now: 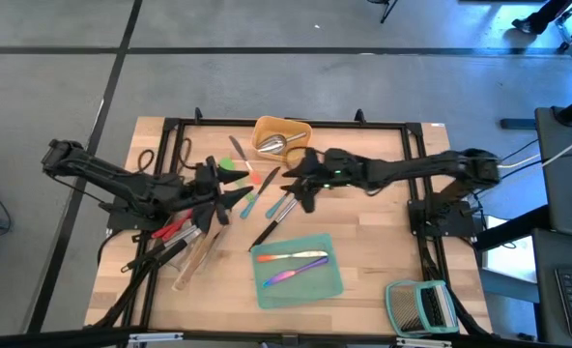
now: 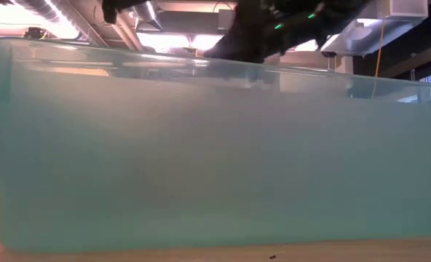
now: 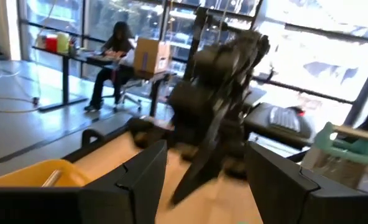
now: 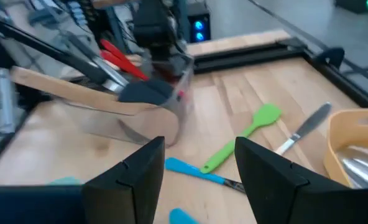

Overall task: Pick & Place Kitchen Items
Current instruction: Put the green spatula into the transparent bin

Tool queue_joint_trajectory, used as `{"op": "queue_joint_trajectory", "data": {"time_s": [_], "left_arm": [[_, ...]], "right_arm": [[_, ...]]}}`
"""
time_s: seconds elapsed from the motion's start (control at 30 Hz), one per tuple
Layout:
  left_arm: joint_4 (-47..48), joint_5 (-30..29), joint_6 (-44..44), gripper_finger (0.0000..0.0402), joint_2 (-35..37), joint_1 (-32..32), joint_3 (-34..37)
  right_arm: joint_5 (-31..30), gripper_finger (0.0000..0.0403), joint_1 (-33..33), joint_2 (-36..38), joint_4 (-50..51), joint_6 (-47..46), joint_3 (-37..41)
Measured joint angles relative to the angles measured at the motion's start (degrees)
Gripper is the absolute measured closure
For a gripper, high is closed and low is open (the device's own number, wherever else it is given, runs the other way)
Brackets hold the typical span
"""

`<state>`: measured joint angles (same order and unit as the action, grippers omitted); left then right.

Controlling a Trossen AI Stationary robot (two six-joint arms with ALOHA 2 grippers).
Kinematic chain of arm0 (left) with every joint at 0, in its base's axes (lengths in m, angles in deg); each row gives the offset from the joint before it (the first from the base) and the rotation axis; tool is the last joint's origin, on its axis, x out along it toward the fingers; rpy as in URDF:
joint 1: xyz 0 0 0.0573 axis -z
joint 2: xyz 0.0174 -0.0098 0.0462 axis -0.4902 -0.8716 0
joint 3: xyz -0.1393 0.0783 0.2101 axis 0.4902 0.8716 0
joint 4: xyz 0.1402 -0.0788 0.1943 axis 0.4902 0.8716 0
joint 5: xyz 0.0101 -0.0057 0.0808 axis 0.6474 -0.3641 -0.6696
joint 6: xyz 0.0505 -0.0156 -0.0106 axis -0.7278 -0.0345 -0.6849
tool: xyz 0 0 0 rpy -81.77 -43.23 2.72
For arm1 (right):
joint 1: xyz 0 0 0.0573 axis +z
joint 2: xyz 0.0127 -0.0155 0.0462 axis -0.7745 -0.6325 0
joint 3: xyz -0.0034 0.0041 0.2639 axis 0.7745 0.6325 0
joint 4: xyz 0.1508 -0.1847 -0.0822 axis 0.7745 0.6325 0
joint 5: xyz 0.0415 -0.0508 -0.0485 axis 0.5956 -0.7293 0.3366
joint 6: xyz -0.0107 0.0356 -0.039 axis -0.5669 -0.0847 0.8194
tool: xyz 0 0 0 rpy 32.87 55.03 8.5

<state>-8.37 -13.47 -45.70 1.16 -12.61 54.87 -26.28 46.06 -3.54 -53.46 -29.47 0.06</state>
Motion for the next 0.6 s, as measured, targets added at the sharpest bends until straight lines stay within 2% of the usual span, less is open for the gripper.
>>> {"op": "queue_joint_trajectory", "data": {"time_s": [0.2, 0.37, 0.53, 0.6], "left_arm": [[0.35, -0.08, -0.53, 0.0194, 3.33, 2.26, 0.00], [0.41, -0.04, -3.12, 0.0194, 3.75, 3.64, 0.00], [0.24, -0.14, -3.15, 0.0194, 3.75, 4.27, 0.00], [0.27, -0.13, -3.15, 0.0194, 3.75, 4.27, 0.00]], "right_arm": [[-6.07, 0.0204, 1.25, -14.21, 0.24, -0.79, -8.59], [-7.82, 0.0204, 1.82, -23.82, 1.21, -3.34, -16.96], [-16.04, 0.0204, 2.31, -28.68, 11.81, -7.49, -26.71], [-16.64, 0.0204, 2.33, -30.52, 16.16, -7.76, -31.07]]}}
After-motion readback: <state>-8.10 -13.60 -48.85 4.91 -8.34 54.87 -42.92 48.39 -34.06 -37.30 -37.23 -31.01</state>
